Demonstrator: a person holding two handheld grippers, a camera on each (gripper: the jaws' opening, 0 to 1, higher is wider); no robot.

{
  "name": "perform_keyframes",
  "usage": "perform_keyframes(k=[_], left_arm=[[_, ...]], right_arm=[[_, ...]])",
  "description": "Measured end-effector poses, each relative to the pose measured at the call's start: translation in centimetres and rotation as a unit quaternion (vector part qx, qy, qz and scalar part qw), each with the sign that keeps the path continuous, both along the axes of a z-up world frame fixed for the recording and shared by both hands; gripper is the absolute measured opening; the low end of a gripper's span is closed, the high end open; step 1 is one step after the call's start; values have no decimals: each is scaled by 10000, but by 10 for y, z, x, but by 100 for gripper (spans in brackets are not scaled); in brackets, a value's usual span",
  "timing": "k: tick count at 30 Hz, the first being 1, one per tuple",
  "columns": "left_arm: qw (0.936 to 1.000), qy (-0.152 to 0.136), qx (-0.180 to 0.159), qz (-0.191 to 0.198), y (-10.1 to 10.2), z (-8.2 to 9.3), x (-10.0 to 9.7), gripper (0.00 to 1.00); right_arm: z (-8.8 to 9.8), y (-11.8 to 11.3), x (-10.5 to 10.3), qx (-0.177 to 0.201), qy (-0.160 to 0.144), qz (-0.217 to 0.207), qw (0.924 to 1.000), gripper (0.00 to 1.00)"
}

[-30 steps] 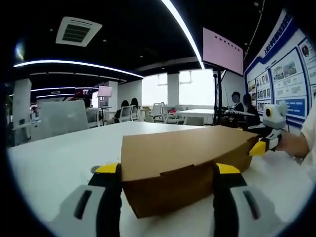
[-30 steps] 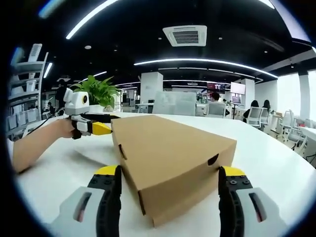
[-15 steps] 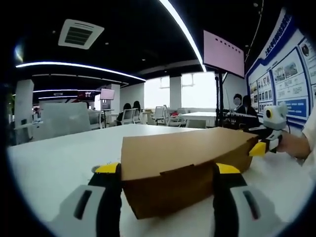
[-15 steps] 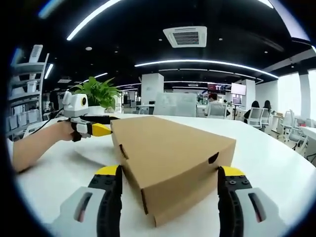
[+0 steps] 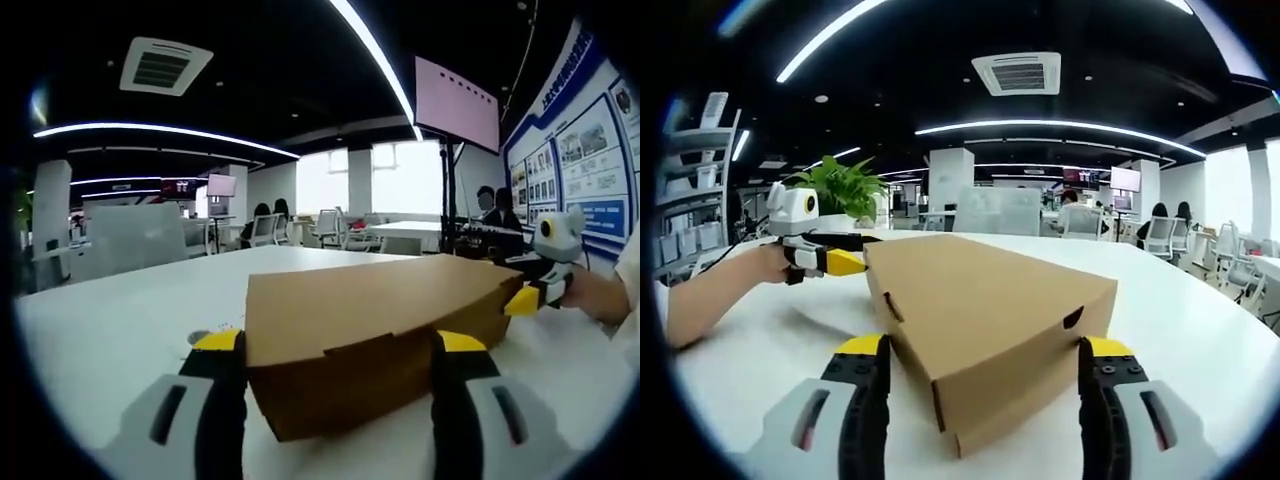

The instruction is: Operate the shoe box by opening the lid, removing the specified soft item, and placing it in the target area until the item is outside and the box remains undamaged.

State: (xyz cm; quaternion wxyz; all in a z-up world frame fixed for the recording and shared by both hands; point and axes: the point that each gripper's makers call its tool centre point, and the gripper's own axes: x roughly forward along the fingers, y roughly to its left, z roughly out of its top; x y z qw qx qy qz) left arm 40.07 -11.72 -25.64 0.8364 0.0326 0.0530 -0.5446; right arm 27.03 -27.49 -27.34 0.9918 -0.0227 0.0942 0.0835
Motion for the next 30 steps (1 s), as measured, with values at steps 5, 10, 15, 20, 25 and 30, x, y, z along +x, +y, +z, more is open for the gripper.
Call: perform_keyframes(k=[5, 10, 15, 20, 25, 30], left_arm=[[9999, 64, 121, 96, 1, 0, -2, 76], [9999, 49, 104, 96, 2, -1, -3, 76], [9999, -9, 3, 112, 2, 0, -5, 76], [9996, -64, -156, 227, 3, 0, -8, 76], [9992, -74, -137, 378, 6, 2, -18, 76], [9986, -101, -188, 486, 9, 3, -29, 75]], right_arm=[[0, -1, -1, 35, 97, 46, 9999, 76], [0, -1, -1, 32, 32, 61, 10000, 76], [0, -1, -1, 55, 36, 53, 10000, 75], [0, -2, -3, 55, 82, 58, 9999, 73], [0, -2, -5, 24, 84, 105, 9999, 71], [0, -2, -8, 28, 53, 202, 9998, 70]])
